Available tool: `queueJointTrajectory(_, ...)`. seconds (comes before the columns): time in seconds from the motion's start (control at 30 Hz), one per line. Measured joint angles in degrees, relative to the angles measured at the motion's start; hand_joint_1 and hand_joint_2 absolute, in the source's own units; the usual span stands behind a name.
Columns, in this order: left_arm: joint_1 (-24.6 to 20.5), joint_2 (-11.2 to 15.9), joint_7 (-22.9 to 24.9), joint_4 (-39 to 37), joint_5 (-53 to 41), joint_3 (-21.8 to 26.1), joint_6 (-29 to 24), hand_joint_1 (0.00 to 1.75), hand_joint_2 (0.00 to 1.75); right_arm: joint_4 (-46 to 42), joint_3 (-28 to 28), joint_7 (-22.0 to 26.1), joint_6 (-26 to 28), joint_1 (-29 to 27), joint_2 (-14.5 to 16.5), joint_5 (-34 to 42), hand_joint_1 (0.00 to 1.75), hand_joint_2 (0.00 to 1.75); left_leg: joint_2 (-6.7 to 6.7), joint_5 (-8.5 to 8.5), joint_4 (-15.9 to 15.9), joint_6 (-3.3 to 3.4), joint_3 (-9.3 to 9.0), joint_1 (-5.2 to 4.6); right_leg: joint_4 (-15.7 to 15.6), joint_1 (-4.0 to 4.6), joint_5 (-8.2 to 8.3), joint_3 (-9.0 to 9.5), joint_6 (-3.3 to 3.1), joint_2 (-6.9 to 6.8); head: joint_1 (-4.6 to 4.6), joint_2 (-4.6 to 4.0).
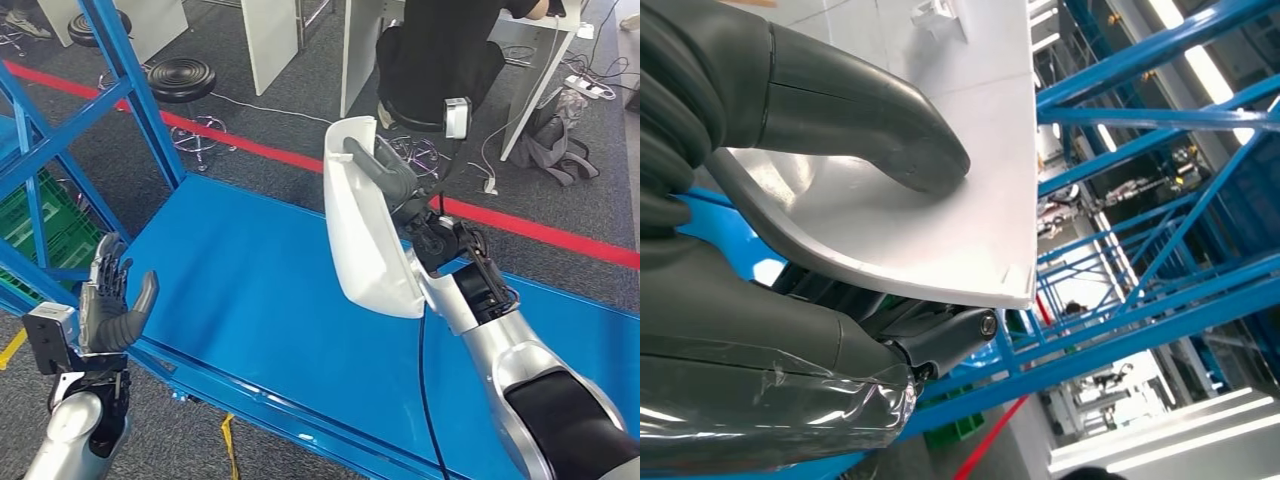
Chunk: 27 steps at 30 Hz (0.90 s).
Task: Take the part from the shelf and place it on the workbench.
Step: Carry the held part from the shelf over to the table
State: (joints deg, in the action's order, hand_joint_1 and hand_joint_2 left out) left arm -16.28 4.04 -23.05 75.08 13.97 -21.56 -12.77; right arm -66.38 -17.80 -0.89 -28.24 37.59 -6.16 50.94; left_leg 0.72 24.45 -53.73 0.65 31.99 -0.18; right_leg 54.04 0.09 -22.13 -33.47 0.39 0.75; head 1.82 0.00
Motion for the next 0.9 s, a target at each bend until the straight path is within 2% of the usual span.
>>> queueJointTrajectory(0.67,0.1,0.0,0.0,0.0,-0.1,0.1,-0.8,0.00,1.75,-2.1,-0.1,0.4,2.2,-0.9,0.0,-0.8,1.75,1.75,0.01,0.00,0.0,0.00,0.01,0.00,0.0,0.00,0.00,0.01,0.00,-0.01,0.00,0.00)
queueJointTrajectory(0.9,0.3,0.0,0.0,0.2,-0.6,0.1,-1.3,0.00,1.75,-5.7,-0.1,0.7,4.0,-2.7,0.0,-3.8,1.75,1.75,0.01,0.00,0.0,0.00,0.01,0.00,0.0,0.00,0.00,0.00,0.00,-0.02,-0.03,0.00)
